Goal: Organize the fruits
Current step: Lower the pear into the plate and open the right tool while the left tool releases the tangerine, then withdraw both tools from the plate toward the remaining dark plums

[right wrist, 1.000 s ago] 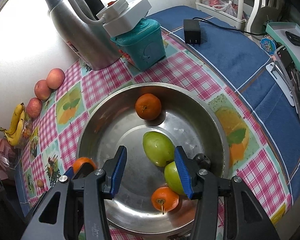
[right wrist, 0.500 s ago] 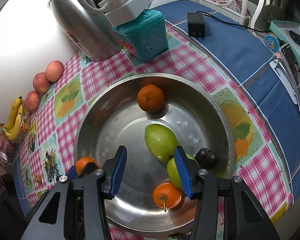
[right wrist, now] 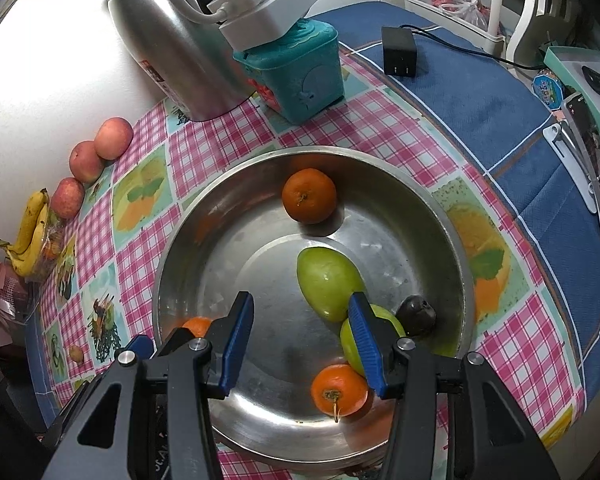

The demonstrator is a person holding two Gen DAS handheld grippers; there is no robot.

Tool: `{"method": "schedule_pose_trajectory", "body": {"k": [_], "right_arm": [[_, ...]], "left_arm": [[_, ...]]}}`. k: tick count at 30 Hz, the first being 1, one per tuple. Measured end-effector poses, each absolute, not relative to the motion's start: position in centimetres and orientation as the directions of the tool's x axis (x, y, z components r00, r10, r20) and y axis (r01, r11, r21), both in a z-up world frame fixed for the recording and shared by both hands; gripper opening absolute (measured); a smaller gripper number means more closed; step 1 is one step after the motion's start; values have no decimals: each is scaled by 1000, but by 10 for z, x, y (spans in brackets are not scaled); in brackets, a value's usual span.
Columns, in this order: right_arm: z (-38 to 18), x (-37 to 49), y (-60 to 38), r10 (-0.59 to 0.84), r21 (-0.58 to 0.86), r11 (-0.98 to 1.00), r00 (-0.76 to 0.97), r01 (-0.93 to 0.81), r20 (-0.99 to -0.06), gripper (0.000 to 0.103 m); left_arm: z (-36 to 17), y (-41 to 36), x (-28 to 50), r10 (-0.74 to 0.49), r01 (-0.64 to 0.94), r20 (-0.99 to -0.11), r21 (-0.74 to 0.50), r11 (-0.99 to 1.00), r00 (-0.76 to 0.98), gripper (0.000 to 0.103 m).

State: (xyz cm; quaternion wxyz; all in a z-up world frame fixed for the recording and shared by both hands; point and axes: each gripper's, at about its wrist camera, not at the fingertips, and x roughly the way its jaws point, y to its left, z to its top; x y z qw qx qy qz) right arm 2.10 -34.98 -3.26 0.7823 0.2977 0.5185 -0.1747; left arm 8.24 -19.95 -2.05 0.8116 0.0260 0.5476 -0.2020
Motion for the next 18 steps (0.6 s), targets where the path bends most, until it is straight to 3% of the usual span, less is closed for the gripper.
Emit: {"method": "schedule_pose_trajectory", "body": {"k": [18], "right_arm": [[-23, 25, -334, 37, 266, 805, 401, 531, -915, 51]], "left_arm": [[-9, -114, 102, -242, 79, -919, -229, 970, 311, 57]]}}
